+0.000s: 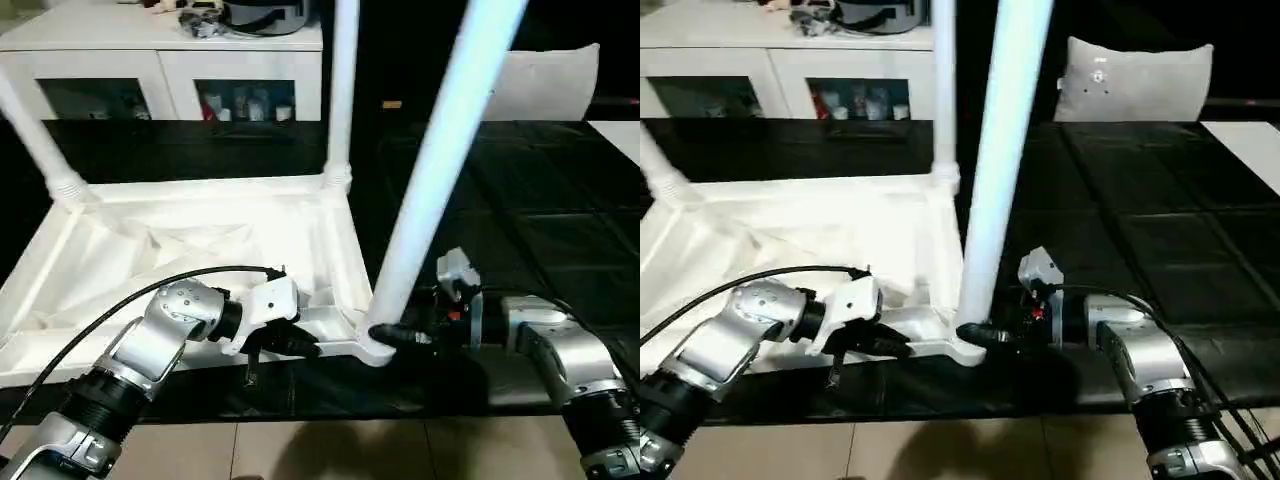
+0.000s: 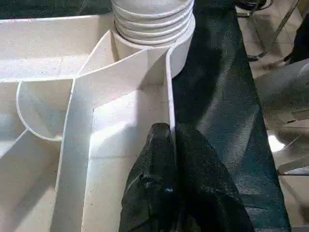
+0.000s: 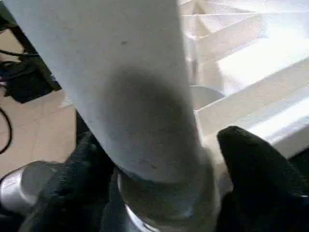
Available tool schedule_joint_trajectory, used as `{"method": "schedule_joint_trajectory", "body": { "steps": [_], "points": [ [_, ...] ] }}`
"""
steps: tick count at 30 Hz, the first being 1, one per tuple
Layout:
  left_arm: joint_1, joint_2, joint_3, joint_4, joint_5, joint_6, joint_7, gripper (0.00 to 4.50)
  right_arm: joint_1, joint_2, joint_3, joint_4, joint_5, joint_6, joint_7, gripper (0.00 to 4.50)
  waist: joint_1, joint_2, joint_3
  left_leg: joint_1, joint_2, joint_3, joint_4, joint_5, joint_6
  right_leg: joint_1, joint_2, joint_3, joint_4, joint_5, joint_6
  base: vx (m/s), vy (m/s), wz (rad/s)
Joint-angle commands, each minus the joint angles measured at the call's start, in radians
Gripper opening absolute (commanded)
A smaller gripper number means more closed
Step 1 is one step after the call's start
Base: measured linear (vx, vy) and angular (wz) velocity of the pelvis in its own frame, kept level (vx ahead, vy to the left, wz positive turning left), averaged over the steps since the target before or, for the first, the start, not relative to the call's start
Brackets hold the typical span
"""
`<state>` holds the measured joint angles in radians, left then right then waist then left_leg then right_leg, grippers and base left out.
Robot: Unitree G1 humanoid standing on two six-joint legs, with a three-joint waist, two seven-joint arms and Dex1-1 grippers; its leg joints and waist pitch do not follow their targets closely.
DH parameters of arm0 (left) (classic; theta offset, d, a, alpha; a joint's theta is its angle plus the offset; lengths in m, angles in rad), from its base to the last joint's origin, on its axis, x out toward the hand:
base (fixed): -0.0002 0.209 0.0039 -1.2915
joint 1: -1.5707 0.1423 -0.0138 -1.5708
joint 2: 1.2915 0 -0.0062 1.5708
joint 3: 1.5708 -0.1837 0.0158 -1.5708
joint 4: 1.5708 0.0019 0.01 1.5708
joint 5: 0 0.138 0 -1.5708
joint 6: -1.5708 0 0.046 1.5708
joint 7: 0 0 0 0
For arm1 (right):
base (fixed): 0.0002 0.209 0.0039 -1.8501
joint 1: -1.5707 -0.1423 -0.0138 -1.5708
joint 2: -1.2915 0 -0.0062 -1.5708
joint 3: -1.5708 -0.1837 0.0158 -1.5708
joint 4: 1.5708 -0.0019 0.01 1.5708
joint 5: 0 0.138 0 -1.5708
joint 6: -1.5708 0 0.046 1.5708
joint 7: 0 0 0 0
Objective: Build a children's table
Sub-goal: Rotate leg to tighten
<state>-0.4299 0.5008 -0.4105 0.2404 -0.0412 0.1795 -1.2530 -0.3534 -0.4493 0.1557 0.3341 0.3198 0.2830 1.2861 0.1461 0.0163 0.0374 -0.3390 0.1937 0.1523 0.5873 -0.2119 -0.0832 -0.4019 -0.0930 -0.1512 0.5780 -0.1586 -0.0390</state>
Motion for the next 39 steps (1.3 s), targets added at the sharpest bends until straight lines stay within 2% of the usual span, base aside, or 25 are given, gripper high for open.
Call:
{"method": "schedule_joint_trajectory", "body": {
  "steps": [1, 8, 17, 20, 21, 22, 24, 25, 26, 27, 29, 30, 31, 32, 33, 34, 35, 36, 37, 38, 39],
  "points": [
    [-0.007, -0.006, -0.039, 0.003, 0.016, -0.008, -0.039, 0.0, 0.0, 0.0, 0.004, -0.022, 0.005, 0.012, 0.015, 3.43, -0.005, -0.012, -0.058, -0.009, 0.041, 0.002, -0.067, -0.117, 0.068, 0.062, -0.07, 0.067, -0.069, -0.342, -0.104, 0.0, 0.0, 0.0],
    [0.001, -0.007, -0.039, 0.001, 0.007, -0.006, -0.036, 0.0, 0.013, -0.008, 0.013, -0.037, 0.015, 0.033, 0.032, 2.74, -0.002, -0.012, -0.059, -0.009, 0.039, 0.003, -0.065, -0.109, 0.066, 0.062, -0.07, 0.067, -0.07, -0.349, -0.096, 0.0, 0.0, 0.0],
    [0.023, -0.02, -0.02, -0.002, 0.0, 0.012, -0.005, 0.0, 0.051, -0.011, 0.018, -0.075, 0.024, 0.056, 0.025, 2.49, -0.002, -0.017, -0.053, -0.005, 0.036, 0.003, -0.069, -0.144, 0.057, 0.062, -0.071, 0.063, -0.083, -0.436, -0.059, 0.0, 0.0, 0.0],
    [0.031, -0.042, -0.004, -0.012, -0.005, 0.053, 0.045, 0.0, 0.066, 0.008, 0.013, -0.092, 0.024, 0.072, -0.023, 2.48, -0.005, -0.019, -0.052, -0.004, 0.036, 0.002, -0.07, -0.155, 0.05, 0.062, -0.071, 0.061, -0.088, -0.466, -0.045, 0.0, 0.0, 0.0],
    [0.031, -0.073, 0.019, -0.01, -0.01, 0.087, 0.104, 0.0, 0.064, 0.035, 0.0, -0.084, 0.017, 0.083, -0.085, 2.46, -0.006, -0.016, -0.051, -0.003, 0.036, 0.001, -0.071, -0.16, 0.048, 0.059, -0.07, 0.061, -0.089, -0.473, -0.043, 0.0, 0.0, 0.0],
    [0.031, -0.073, 0.019, -0.01, -0.01, 0.087, 0.104, 0.0, 0.064, 0.035, 0.0, -0.084, 0.017, 0.083, -0.085, 2.44, -0.007, -0.017, -0.05, -0.003, 0.035, 0.001, -0.07, -0.165, 0.045, 0.059, -0.07, 0.06, -0.091, -0.479, -0.043, 0.0, 0.0, 0.0],
    [0.029, -0.113, 0.047, -0.007, -0.018, 0.125, 0.171, 0.0, 0.054, 0.07, -0.016, -0.058, -0.002, 0.079, -0.167, 2.4, -0.013, -0.019, -0.048, -0.001, 0.03, 0.0, -0.069, -0.196, 0.036, 0.058, -0.07, 0.054, -0.1, -0.533, -0.02, 0.0, 0.0, 0.0],
    [0.03, -0.152, 0.071, -0.011, -0.025, 0.16, 0.233, 0.0, 0.038, 0.108, -0.03, -0.021, -0.034, 0.071, -0.266, 2.4, -0.016, -0.018, -0.047, -0.001, 0.029, 0.001, -0.069, -0.2, 0.034, 0.056, -0.068, 0.052, -0.103, -0.544, -0.015, 0.0, 0.0, 0.0],
    [0.03, -0.152, 0.071, -0.011, -0.025, 0.16, 0.233, 0.0, 0.038, 0.108, -0.03, -0.021, -0.034, 0.071, -0.266, 2.32, -0.023, -0.017, -0.045, 0.003, 0.027, -0.001, -0.068, -0.218, 0.025, 0.053, -0.069, 0.045, -0.11, -0.572, -0.008, 0.0, 0.0, 0.0],
    [0.03, -0.188, 0.091, -0.015, -0.026, 0.195, 0.293, 0.0, 0.019, 0.146, -0.046, 0.016, -0.059, 0.066, -0.363, 2.29, -0.034, -0.018, -0.044, -0.001, 0.026, -0.003, -0.068, -0.231, 0.019, 0.057, -0.069, 0.041, -0.113, -0.586, 0.007, 0.0, 0.0, 0.0],
    [0.024, -0.239, 0.121, -0.015, -0.021, 0.237, 0.383, 0.0, -0.008, 0.194, -0.069, 0.063, -0.09, 0.058, -0.492, 2.26, -0.053, -0.018, -0.044, -0.002, 0.025, -0.007, -0.067, -0.249, 0.012, 0.057, -0.068, 0.037, -0.114, -0.592, 0.014, 0.0, 0.0, 0.0],
    [0.017, -0.28, 0.144, -0.012, -0.019, 0.267, 0.449, 0.0, -0.026, 0.227, -0.089, 0.095, -0.106, 0.064, -0.588, 2.22, -0.065, -0.021, -0.045, -0.002, 0.021, -0.007, -0.064, -0.26, 0.016, 0.056, -0.067, 0.033, -0.121, -0.602, 0.024, 0.0, 0.0, 0.0],
    [0.016, -0.285, 0.147, -0.012, -0.02, 0.27, 0.456, 0.0, -0.029, 0.231, -0.092, 0.099, -0.107, 0.066, -0.6, 2.22, -0.07, -0.019, -0.045, -0.002, 0.021, -0.008, -0.064, -0.259, 0.016, 0.058, -0.069, 0.032, -0.119, -0.598, 0.02, 0.0, 0.0, 0.0],
    [0.007, -0.319, 0.165, -0.008, -0.022, 0.292, 0.507, 0.0, -0.044, 0.257, -0.113, 0.125, -0.116, 0.074, -0.681, 2.22, -0.081, -0.019, -0.046, -0.006, 0.022, -0.009, -0.065, -0.255, 0.019, 0.059, -0.067, 0.031, -0.12, -0.584, 0.019, 0.0, 0.0, 0.0],
    [-0.002, -0.354, 0.18, -0.004, -0.02, 0.309, 0.56, 0.0, -0.059, 0.283, -0.134, 0.151, -0.127, 0.084, -0.763, 2.22, -0.091, -0.019, -0.045, -0.004, 0.022, -0.009, -0.065, -0.262, 0.023, 0.056, -0.067, 0.031, -0.122, -0.581, 0.013, 0.0, 0.0, 0.0],
    [-0.003, -0.357, 0.18, -0.003, -0.018, 0.309, 0.567, 0.0, -0.06, 0.285, -0.136, 0.154, -0.128, 0.083, -0.769, 2.22, -0.093, -0.019, -0.046, -0.004, 0.02, -0.009, -0.064, -0.264, 0.025, 0.058, -0.067, 0.029, -0.123, -0.581, 0.013, 0.0, 0.0, 0.0],
    [-0.019, -0.406, 0.175, 0.01, 0.02, 0.3, 0.654, 0.0, -0.074, 0.319, -0.164, 0.19, -0.138, 0.061, -0.859, 2.22, -0.098, -0.023, -0.049, -0.007, 0.019, -0.008, -0.064, -0.248, 0.035, 0.057, -0.07, 0.034, -0.12, -0.567, 0.009, 0.0, 0.0, 0.0],
    [-0.021, -0.413, 0.171, 0.012, 0.03, 0.296, 0.667, 0.0, -0.075, 0.325, -0.169, 0.195, -0.14, 0.053, -0.87, 2.22, -0.096, -0.023, -0.048, -0.003, 0.022, -0.007, -0.065, -0.235, 0.04, 0.056, -0.069, 0.036, -0.123, -0.549, 0.003, 0.0, 0.0, 0.0],
    [-0.026, -0.42, 0.147, 0.013, 0.063, 0.287, 0.684, 0.0, -0.078, 0.339, -0.183, 0.204, -0.141, 0.028, -0.89, 2.22, -0.096, -0.024, -0.048, -0.005, 0.021, -0.007, -0.066, -0.23, 0.043, 0.056, -0.068, 0.038, -0.12, -0.54, -0.001, 0.0, 0.0, 0.0],
    [-0.026, -0.416, 0.135, 0.01, 0.075, 0.286, 0.679, 0.0, -0.077, 0.343, -0.186, 0.202, -0.143, 0.014, -0.892, 2.22, -0.093, -0.018, -0.05, -0.005, 0.024, -0.008, -0.068, -0.223, 0.047, 0.057, -0.071, 0.041, -0.116, -0.525, -0.006, 0.0, 0.0, 0.0],
    [-0.024, -0.412, 0.128, 0.006, 0.081, 0.288, 0.675, 0.0, -0.076, 0.345, -0.187, 0.199, -0.146, 0.003, -0.892, 2.5, -0.092, -0.02, -0.051, -0.005, 0.026, -0.006, -0.069, -0.216, 0.051, 0.056, -0.07, 0.045, -0.114, -0.502, -0.012, 0.0, 0.0, 0.0]
  ]
}}
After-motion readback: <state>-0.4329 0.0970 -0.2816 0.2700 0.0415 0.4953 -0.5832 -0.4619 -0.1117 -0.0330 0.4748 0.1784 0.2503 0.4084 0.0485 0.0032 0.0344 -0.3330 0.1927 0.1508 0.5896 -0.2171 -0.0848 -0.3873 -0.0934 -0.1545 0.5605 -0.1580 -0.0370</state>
